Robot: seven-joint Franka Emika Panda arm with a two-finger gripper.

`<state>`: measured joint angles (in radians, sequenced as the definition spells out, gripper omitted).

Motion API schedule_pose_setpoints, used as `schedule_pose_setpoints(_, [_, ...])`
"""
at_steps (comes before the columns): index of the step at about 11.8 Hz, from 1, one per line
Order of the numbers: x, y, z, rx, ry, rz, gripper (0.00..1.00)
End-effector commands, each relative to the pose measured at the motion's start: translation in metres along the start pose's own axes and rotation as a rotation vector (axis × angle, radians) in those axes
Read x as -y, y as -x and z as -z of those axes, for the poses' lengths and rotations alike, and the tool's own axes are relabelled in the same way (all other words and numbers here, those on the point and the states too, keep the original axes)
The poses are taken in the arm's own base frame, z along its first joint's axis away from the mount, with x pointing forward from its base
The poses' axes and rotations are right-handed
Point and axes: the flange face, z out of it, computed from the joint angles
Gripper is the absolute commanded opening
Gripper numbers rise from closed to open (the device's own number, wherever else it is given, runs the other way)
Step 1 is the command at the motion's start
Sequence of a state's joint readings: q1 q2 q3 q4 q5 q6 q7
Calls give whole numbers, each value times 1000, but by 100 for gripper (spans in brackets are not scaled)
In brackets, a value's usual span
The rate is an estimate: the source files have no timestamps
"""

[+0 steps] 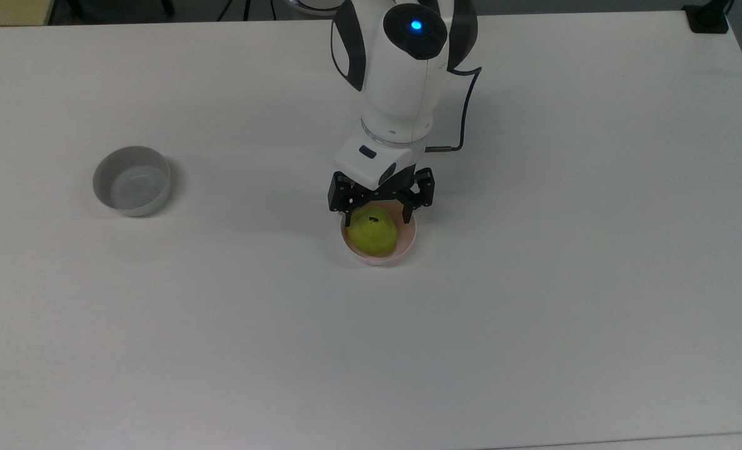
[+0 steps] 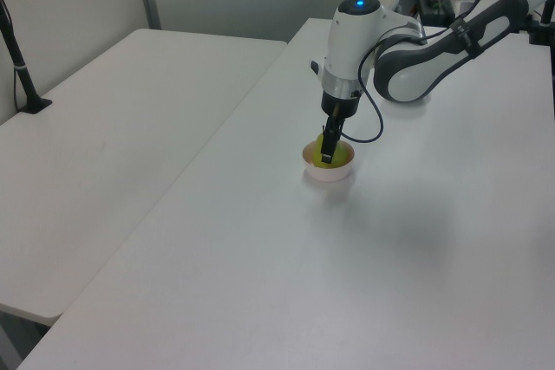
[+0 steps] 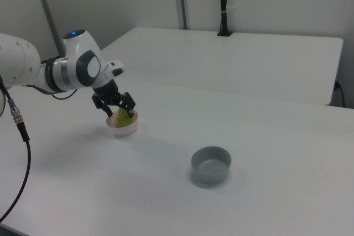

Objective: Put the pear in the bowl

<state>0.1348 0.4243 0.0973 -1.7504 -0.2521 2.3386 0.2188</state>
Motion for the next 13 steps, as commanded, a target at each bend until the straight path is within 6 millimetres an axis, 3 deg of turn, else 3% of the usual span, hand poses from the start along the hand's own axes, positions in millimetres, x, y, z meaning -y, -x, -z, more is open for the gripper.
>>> schedule_pose_setpoints(1, [-1, 0, 3, -28, 13, -9, 100])
schedule_pose_setpoints(4, [-7, -9, 28, -39, 19, -22, 100])
schedule_pose_setpoints(8, [-26, -23, 99, 10, 43, -76, 100])
schedule_pose_setpoints(11, [-67, -12, 150, 70, 68, -99, 100])
schedule_pose_setpoints(13, [-106, 9, 193, 111, 26, -81, 100])
